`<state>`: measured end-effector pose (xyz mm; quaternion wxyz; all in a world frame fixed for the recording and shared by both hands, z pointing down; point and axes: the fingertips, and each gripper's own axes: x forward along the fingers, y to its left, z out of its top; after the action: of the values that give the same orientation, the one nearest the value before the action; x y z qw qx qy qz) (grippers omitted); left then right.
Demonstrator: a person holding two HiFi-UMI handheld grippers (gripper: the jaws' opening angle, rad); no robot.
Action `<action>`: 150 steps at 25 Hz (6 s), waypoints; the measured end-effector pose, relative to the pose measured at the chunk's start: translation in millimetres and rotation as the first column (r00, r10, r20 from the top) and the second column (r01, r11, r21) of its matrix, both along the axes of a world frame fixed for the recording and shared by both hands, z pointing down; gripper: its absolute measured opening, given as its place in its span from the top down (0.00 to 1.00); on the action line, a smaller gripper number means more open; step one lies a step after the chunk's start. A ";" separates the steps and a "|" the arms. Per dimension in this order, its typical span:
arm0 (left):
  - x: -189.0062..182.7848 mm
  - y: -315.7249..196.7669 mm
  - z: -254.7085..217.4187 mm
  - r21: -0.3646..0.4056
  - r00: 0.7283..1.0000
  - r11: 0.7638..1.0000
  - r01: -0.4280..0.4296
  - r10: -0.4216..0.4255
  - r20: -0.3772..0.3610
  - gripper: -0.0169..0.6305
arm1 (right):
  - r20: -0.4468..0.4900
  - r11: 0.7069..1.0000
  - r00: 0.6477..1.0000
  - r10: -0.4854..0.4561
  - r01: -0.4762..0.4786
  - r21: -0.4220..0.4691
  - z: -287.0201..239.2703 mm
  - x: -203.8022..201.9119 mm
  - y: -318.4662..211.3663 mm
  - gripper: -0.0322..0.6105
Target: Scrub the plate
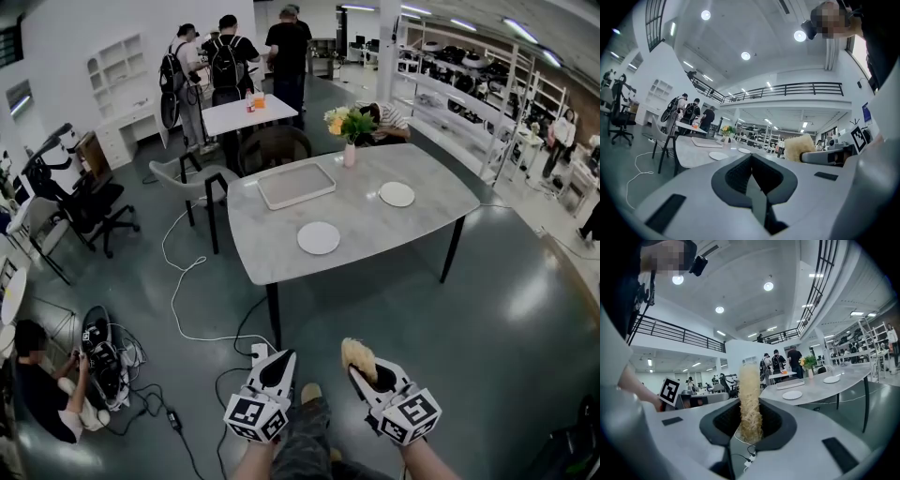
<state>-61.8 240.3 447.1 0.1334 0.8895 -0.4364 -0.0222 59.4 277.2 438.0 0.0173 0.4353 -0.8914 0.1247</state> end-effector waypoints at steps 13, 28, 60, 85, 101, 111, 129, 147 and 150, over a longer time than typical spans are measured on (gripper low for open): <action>16.9 -137.5 10.6 -0.037 0.998 0.998 -0.059 0.058 -0.008 0.96 | -0.006 0.999 1.000 0.023 -0.023 -0.027 6.2 9.1 -137.2 0.83; 14.3 -258.4 36.5 -0.115 0.994 0.988 -0.106 0.107 0.000 0.96 | -0.012 0.994 0.998 0.056 -0.057 -0.094 27.0 6.8 -262.6 0.83; 51.5 -386.4 137.4 -0.262 0.850 0.949 -0.176 0.281 0.445 0.91 | -0.054 0.967 0.994 -0.097 0.082 -0.240 94.1 7.4 -411.3 0.82; 60.8 -409.2 184.8 -0.440 0.531 0.863 -0.247 0.500 0.684 0.95 | -0.384 0.933 0.867 -0.318 0.215 -0.288 154.0 -12.7 -458.7 0.83; 59.8 -413.9 185.4 -0.438 0.548 0.872 -0.218 0.481 0.684 0.95 | -0.653 0.876 0.616 -0.441 0.455 -0.163 149.9 -40.6 -453.8 0.70; 61.2 -416.3 186.3 -0.439 0.554 0.874 -0.210 0.476 0.683 0.95 | -0.797 0.852 0.467 -0.384 0.512 -0.111 158.8 -30.3 -457.8 0.84; 59.6 -420.2 187.9 -0.460 0.568 0.869 -0.184 0.476 0.671 0.95 | -0.871 0.889 0.384 -0.306 0.442 -0.118 162.8 -6.8 -468.4 0.84; 60.7 -419.0 185.9 -0.451 0.548 0.870 -0.196 0.479 0.685 0.95 | -0.486 0.911 0.778 -0.397 0.272 -0.309 166.7 -33.3 -449.9 0.84; 61.6 -417.2 187.5 -0.451 0.541 0.869 -0.204 0.483 0.688 0.95 | -0.501 0.911 0.765 -0.405 0.292 -0.291 165.3 -40.7 -458.1 0.85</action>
<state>-0.2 -176.9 634.6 0.0723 0.8428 -0.2614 0.4649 18.7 -181.0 603.3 0.3389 0.2747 -0.8967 0.0757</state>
